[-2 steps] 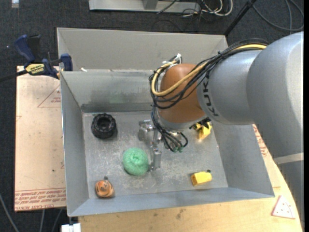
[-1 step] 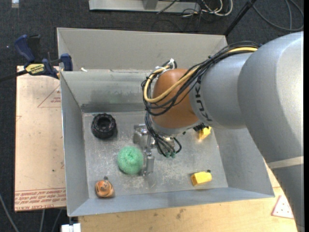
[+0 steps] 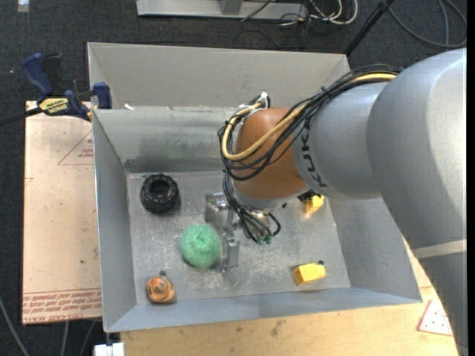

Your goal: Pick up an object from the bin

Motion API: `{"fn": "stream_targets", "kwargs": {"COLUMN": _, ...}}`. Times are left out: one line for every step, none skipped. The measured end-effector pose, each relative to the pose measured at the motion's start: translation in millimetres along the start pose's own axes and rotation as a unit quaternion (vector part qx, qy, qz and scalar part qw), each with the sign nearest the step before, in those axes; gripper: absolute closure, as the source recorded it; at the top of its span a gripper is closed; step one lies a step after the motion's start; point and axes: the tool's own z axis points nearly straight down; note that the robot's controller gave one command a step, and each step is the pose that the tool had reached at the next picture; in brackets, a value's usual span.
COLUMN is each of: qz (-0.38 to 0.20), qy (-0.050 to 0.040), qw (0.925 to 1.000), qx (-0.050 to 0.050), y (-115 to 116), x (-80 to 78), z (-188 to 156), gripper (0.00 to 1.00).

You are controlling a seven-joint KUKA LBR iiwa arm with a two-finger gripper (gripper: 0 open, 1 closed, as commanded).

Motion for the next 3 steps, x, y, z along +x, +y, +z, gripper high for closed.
{"fn": "stream_targets", "kwargs": {"qz": -0.053, "qy": -0.0007, "qw": 0.9986, "qx": 0.0, "y": -3, "x": -10.4, "z": 2, "gripper": 0.0}}
{"fn": "stream_targets", "kwargs": {"qz": -0.007, "qy": -0.0017, "qw": 1.0, "qx": 0.001, "y": 11, "x": -13.3, "z": 2, "gripper": 0.0}}
{"fn": "stream_targets", "kwargs": {"qz": -0.121, "qy": -0.0012, "qw": 0.9927, "qx": 0.0, "y": 57, "x": -11.8, "z": 3, "gripper": 1.0}}
